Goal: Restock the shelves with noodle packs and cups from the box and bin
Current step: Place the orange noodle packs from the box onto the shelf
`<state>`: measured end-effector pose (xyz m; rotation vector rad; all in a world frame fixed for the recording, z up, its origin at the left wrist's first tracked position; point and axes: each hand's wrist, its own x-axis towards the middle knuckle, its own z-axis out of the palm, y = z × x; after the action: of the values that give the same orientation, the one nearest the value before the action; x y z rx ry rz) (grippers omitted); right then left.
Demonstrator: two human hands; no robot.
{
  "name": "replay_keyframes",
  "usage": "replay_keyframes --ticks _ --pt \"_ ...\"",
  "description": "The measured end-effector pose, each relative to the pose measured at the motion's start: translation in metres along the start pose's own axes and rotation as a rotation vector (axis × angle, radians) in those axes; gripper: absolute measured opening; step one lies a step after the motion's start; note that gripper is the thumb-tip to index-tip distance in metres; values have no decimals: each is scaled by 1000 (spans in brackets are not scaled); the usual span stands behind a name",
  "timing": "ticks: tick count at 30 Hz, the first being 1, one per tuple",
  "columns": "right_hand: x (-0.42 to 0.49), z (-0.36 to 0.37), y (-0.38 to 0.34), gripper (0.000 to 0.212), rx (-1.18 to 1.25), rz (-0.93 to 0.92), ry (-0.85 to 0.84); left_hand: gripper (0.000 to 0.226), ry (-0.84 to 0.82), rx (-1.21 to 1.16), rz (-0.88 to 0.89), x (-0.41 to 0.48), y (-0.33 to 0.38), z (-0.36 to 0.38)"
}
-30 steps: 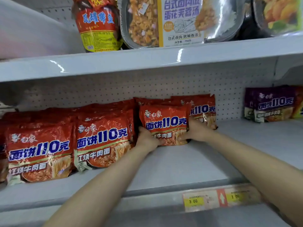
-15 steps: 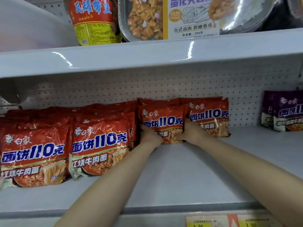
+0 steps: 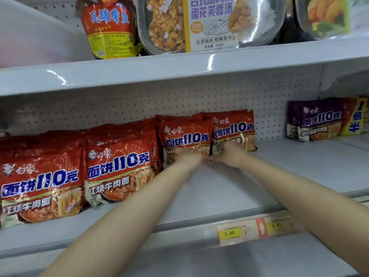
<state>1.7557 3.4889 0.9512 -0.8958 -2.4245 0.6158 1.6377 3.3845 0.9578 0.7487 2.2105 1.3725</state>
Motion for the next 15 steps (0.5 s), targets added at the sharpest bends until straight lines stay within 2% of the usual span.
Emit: replay_keyframes --ticks 3,5,7,8,10,15 --pt "-32 -8 3 32 -14 71 60 117 -100 104 103 -29 -3 -2" --pt "-60 -12 5 38 38 132 109 94 -155 260 249 -55 -6 -7" --pt "-94 -16 7 53 85 197 142 66 -187 403 392 -81 -10 -11" --pt "-113 -18 7 62 95 217 157 58 -202 445 435 -91 -12 -11" --pt "-152 -21 10 69 111 224 203 56 -190 476 547 -113 -16 -11" --pt "-250 -37 20 61 54 199 358 57 -205 380 797 -166 -32 9"
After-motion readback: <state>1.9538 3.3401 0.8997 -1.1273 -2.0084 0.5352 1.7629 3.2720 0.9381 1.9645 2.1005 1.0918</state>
